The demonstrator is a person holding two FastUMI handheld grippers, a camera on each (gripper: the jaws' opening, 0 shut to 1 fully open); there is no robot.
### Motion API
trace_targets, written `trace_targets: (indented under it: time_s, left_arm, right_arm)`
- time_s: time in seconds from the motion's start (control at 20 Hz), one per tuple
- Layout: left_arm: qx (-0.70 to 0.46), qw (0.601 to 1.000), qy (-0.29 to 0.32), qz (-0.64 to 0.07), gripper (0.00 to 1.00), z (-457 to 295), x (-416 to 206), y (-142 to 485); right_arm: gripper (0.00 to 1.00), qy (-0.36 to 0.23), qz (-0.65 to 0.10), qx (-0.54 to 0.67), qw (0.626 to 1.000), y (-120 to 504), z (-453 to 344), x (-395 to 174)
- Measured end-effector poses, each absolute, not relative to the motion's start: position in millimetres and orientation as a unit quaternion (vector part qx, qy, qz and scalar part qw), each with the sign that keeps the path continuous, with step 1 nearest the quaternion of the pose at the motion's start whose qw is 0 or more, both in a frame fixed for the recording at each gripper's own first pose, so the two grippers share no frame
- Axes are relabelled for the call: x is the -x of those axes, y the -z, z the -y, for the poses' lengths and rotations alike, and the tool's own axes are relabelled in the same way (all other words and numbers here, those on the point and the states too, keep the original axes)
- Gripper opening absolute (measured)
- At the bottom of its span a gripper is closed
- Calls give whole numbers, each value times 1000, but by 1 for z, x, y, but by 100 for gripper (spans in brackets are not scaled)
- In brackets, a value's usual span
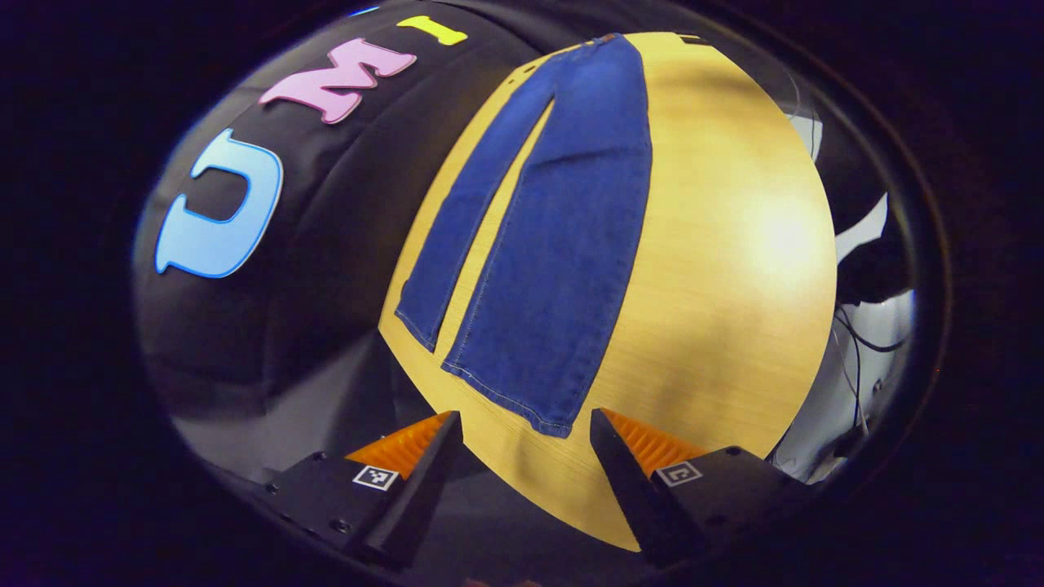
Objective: Grasp the waist and the cuffs of the jeans and fold them to make the two legs overlap; first hold the waist and fold one-third of the jeans toward the cuffs, then hold the cuffs and fold the remaining one-third in the same direction to finish folding.
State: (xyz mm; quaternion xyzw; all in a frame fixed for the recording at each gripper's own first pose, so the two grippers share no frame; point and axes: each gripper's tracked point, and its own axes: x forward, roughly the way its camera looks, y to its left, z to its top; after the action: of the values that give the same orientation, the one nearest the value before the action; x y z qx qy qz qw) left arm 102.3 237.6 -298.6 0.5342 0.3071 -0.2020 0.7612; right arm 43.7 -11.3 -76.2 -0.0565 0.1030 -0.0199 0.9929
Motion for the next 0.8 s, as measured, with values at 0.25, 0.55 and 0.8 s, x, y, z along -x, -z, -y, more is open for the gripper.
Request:
trace_targets:
  time_s: [0.25,0.55,0.8]
  left_arm:
    - [-570,715,228,-336,98,-241,-129,333]
    - [-576,706,240,-335,88,-235,-181,340]
    - [-578,696,238,-353,27,-229,-199,350]
  right_arm:
    - [96,46,-127,50,990,100,33,-53]
    - [96,72,-152,72,983,124,71,-71]
    - [96,83,-155,127,976,124,122,-107]
